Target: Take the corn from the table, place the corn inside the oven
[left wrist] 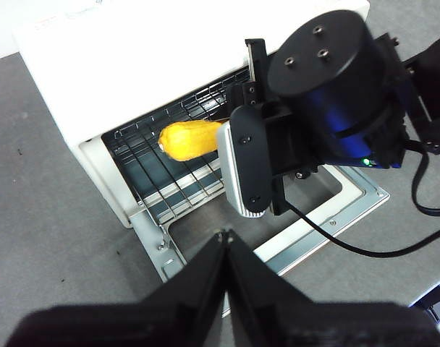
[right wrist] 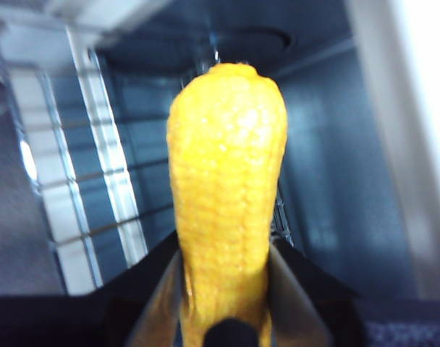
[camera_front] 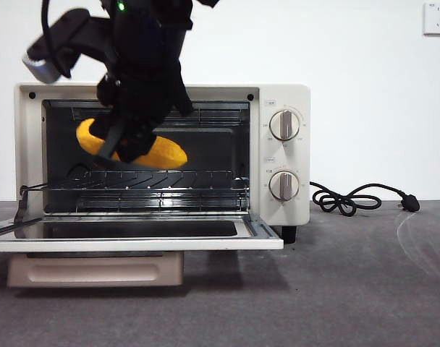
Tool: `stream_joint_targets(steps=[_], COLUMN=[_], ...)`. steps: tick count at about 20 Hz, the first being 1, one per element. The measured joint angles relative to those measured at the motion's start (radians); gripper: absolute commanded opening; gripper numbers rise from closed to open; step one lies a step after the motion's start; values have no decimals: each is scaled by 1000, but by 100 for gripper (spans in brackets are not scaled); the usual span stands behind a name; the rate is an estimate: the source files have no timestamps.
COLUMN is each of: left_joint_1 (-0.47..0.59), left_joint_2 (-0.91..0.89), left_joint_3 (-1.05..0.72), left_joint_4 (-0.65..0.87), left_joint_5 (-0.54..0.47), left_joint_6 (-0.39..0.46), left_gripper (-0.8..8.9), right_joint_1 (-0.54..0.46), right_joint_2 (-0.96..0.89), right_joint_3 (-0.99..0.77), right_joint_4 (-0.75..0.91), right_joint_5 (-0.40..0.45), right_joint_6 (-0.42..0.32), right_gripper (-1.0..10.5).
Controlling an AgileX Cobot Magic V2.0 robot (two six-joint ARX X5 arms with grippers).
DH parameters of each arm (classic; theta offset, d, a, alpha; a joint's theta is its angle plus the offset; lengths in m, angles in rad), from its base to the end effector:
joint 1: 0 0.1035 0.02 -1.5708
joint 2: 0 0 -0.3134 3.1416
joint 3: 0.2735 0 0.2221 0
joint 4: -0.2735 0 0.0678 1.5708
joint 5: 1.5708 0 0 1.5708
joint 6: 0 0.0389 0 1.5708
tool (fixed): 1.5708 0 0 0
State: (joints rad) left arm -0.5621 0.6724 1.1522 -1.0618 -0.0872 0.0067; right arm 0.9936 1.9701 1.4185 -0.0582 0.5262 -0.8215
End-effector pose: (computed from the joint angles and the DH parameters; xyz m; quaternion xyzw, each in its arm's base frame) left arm 0.0237 -0.0109 0.3921 0.0946 0.2712 -0.2262 0.9308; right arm 0.2557 0.3569 0.2732 -0.5601 0.1113 0.2894 0.7682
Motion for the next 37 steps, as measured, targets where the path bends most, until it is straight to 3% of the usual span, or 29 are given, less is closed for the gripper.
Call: stream_joint_targets(steps=[4,10,21,28,33,37], left_joint_1=[0,0,0,0,0,0], left_joint_2=[5,17,18,18,20,50], left_joint_3=[0,0,0,0,0,0], left_joint_4=[0,0,0,0,4,96], left_joint_5=[0,0,0,0,-43,-45], left_joint_6=[0,0,1,12,36,66], left_gripper=[-5,-5,-5,-5,-5,-6], right_joint_1=[-5,-7,12,90,163,233], right_joint_2=[8,8,8,7,-27,-125], right_joint_3=[2,3,3,5,5,5], right_joint_4=[0,-1,-5,-9,-96,-232], right_joint_5=[1,21,131,230,258,262], right_joint_6=[-13,-11,27,53,139,245], right_gripper=[241,418,415,410,408,401])
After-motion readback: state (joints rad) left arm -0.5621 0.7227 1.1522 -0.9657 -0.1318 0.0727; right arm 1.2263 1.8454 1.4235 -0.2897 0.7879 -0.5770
